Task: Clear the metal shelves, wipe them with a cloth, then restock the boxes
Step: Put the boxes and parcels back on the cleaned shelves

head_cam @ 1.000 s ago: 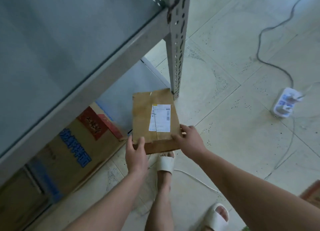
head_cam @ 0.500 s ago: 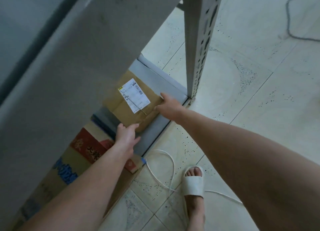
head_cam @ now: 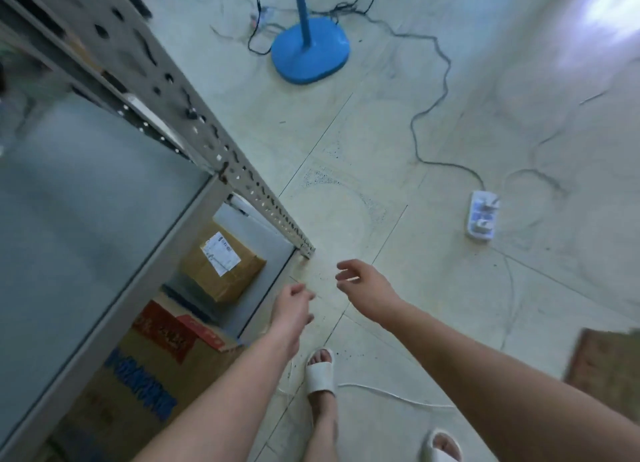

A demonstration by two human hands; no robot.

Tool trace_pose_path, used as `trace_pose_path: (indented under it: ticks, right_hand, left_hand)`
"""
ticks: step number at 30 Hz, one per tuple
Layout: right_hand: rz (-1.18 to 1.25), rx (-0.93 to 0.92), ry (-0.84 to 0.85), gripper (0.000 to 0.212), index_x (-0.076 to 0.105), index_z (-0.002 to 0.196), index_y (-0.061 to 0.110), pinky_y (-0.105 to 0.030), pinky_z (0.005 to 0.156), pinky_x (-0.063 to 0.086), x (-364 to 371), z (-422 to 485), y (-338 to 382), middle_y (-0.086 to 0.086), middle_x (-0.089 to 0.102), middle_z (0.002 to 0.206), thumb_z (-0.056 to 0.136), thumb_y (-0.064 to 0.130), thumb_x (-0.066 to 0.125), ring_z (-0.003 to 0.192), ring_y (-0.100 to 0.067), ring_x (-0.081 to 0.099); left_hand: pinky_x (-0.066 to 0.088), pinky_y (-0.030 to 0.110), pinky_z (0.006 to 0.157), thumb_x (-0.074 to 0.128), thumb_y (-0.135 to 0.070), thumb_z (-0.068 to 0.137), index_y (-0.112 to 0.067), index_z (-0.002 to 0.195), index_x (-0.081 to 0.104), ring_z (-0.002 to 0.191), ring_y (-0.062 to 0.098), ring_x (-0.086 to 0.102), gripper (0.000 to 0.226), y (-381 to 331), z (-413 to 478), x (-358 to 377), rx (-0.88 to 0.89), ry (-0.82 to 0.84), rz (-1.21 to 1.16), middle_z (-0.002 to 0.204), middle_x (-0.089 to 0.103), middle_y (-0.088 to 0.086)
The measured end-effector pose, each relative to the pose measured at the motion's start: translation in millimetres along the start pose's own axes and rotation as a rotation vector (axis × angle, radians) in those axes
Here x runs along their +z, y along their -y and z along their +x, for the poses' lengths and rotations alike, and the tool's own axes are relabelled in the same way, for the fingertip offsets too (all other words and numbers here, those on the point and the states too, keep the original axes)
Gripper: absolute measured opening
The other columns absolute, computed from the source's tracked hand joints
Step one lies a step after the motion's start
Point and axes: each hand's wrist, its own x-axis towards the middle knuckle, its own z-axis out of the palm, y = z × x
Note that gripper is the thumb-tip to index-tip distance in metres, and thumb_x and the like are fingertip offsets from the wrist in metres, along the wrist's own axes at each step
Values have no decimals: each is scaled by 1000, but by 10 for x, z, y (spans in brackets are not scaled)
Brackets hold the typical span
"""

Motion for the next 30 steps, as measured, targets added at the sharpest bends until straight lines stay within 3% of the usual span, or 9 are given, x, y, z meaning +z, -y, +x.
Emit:
trace_pose_path:
  ticks: [4,9,13,18,21,26,30]
  right_hand:
    - [169,-75,-83,23,66,108,32,-49,92,57,-836,-1505,348,7,75,97,93,16,61,95,-17,72]
    - [276,-193,-279,24,66,112,18,-36,83,57,-1733,-3120,625,-4,75,99,96,6,54,90,-14,73]
    - [449,-195,-504,24,66,113,14,-25,71,54,-2316,-3935,347,-5,75,95,96,4,53,81,-13,71]
    - [733,-102,-764,14,66,102,19,-29,69,51,-2536,-4535,-296,-7,74,93,96,9,58,76,-16,68]
    - [867,-29,-928,16,65,106,14,-27,67,52,-2503,-4789,-615,-5,73,90,98,8,53,75,-16,68]
    - [1034,50,-1179,14,64,109,12,-32,74,55,-2219,-5198,-866,-8,75,96,102,12,52,80,-16,70]
    - [1169,75,-1357,14,65,107,12,-23,64,53,-1862,-5463,-858,-6,74,91,103,9,52,75,-13,70]
  left_hand:
    - [54,44,95,52,-9,101,-12,115,60,113,19,63,16,-630,-1613,396,187,175,-57,119,64,9]
    - [54,43,94,50,-2,97,-12,101,63,107,25,69,18,-1124,-3286,839,429,273,-59,105,69,5]
    - [54,41,91,49,1,96,-11,100,64,102,25,70,20,-1184,-4055,1491,543,459,47,109,69,10]
    - [53,32,79,54,5,93,-7,109,63,97,25,68,21,-1064,-4503,2175,601,671,221,107,69,11]
    - [52,42,89,54,6,93,-3,113,63,99,28,70,24,-934,-4593,2462,602,821,341,115,70,17]
    - [53,43,92,48,3,100,0,112,65,103,30,69,21,-736,-4742,2586,600,1052,534,111,72,15]
    - [52,45,92,48,2,99,-1,107,66,103,32,69,20,-588,-4875,2688,600,1201,677,109,72,18]
